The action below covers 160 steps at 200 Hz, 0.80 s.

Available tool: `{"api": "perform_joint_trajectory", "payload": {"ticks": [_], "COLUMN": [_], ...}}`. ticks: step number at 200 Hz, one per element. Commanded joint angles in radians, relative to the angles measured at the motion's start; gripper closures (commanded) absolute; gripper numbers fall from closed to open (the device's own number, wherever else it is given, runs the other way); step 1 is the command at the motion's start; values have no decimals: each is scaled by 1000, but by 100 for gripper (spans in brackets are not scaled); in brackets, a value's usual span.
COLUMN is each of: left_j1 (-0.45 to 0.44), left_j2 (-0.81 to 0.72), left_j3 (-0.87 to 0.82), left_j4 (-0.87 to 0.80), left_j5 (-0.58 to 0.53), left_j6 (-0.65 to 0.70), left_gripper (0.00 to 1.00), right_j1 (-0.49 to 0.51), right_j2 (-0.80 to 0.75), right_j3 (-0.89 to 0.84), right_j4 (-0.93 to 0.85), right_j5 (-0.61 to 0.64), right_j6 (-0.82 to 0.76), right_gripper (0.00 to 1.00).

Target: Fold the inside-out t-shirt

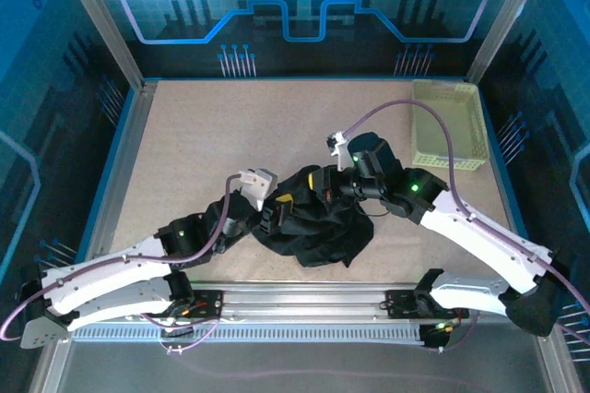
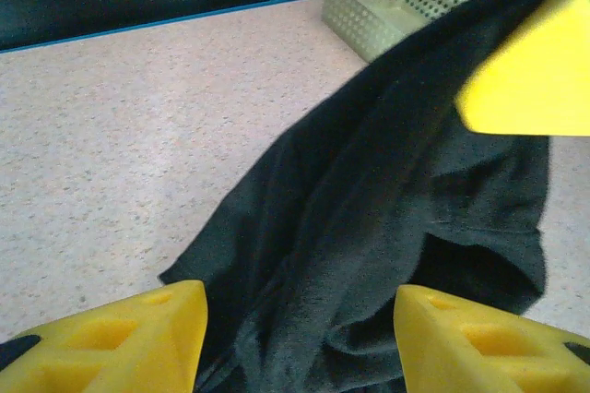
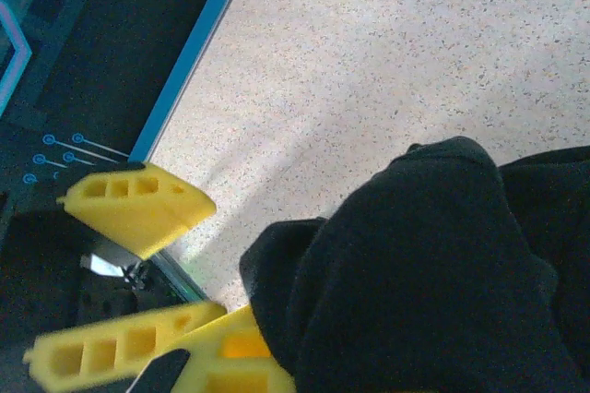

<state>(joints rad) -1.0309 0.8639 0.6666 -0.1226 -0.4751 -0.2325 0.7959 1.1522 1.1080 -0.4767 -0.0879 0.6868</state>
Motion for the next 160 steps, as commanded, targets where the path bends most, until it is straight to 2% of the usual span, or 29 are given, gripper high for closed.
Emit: {"api": "perform_joint_trajectory", "payload": {"ticks": [1, 23, 48, 68, 76, 94, 113, 122, 131, 149, 160], "left_j1": [-5, -7, -5, 29, 51, 121, 157, 165, 170, 176, 177], "left_j2": [43, 108, 171, 235, 258, 297, 313, 320, 323, 323, 319], "left_j3": [-10, 14, 7, 13, 14, 19, 15, 19, 20, 10, 6], "left_j4": [77, 121, 204, 251, 267, 288, 333, 346, 358, 400, 400], "left_j5": [104, 127, 96, 95, 108, 153, 203, 231, 271, 422, 498], "left_j6": [23, 7, -11, -45, -70, -129, -130, -122, -105, -47, -28], "left_gripper": [43, 41, 22, 20, 24, 40, 50, 58, 68, 86, 93], "right_j1": [-9, 7, 24, 40, 43, 51, 49, 46, 42, 12, -24], "right_j2": [16, 17, 15, 8, 4, -11, -24, -25, -26, -26, -18], "right_j3": [41, 48, 50, 43, 39, 29, 12, 8, 4, 4, 4], "right_j4": [32, 26, 18, 25, 30, 30, 27, 19, 6, -51, -82], "right_j5": [-20, 0, 6, 2, 0, 5, 9, 11, 26, 79, 85], "right_j6": [39, 41, 43, 45, 44, 44, 49, 50, 49, 68, 76], "right_gripper": [100, 100, 100, 100, 100, 100, 100, 100, 100, 100, 100]}}
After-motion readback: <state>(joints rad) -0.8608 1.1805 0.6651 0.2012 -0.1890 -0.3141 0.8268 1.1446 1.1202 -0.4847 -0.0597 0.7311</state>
